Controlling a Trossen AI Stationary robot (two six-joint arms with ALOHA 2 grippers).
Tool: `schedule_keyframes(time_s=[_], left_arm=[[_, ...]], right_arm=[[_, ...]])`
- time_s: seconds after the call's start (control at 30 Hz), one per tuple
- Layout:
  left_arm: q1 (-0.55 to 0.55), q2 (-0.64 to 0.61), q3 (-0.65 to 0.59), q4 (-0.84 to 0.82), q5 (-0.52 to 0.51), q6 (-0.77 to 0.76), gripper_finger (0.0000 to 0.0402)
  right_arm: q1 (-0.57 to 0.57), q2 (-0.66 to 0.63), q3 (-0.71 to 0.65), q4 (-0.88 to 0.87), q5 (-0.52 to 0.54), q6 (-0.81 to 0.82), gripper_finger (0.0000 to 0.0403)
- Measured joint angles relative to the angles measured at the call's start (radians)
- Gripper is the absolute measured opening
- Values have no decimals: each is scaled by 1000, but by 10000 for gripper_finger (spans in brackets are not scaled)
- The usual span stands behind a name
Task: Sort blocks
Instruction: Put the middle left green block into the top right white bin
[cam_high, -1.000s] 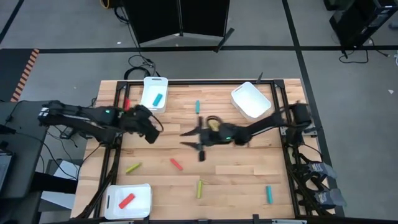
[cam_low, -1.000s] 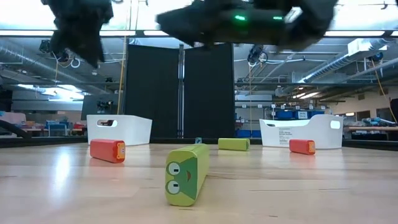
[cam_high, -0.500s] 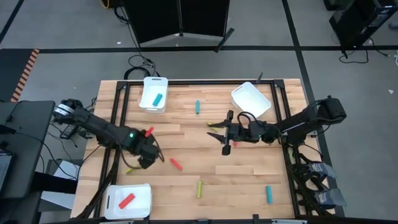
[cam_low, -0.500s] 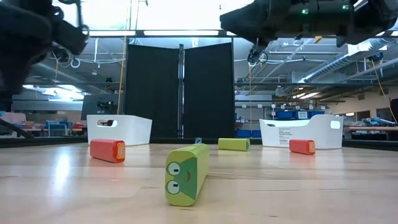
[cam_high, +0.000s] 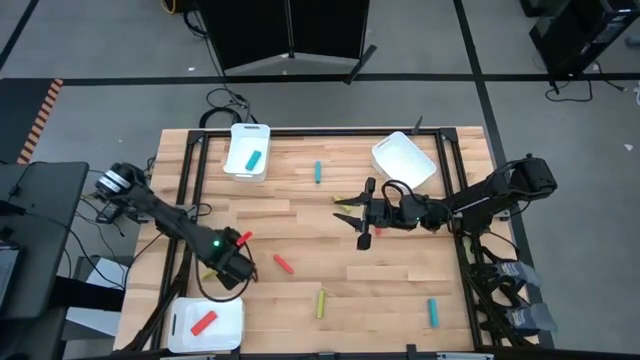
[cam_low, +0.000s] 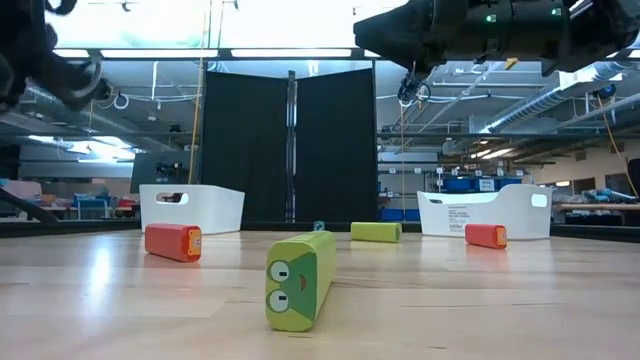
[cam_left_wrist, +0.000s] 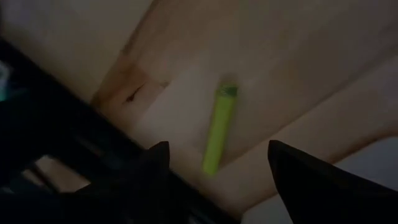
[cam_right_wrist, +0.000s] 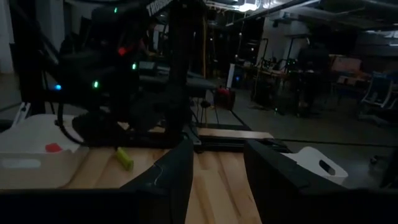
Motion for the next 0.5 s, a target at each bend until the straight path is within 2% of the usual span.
schedule_keyframes(time_s=[0.5], left_arm=[[-8, 3, -208, 252, 66, -38, 278]], right_arm=[[0, 0, 0, 7, 0, 0, 154]])
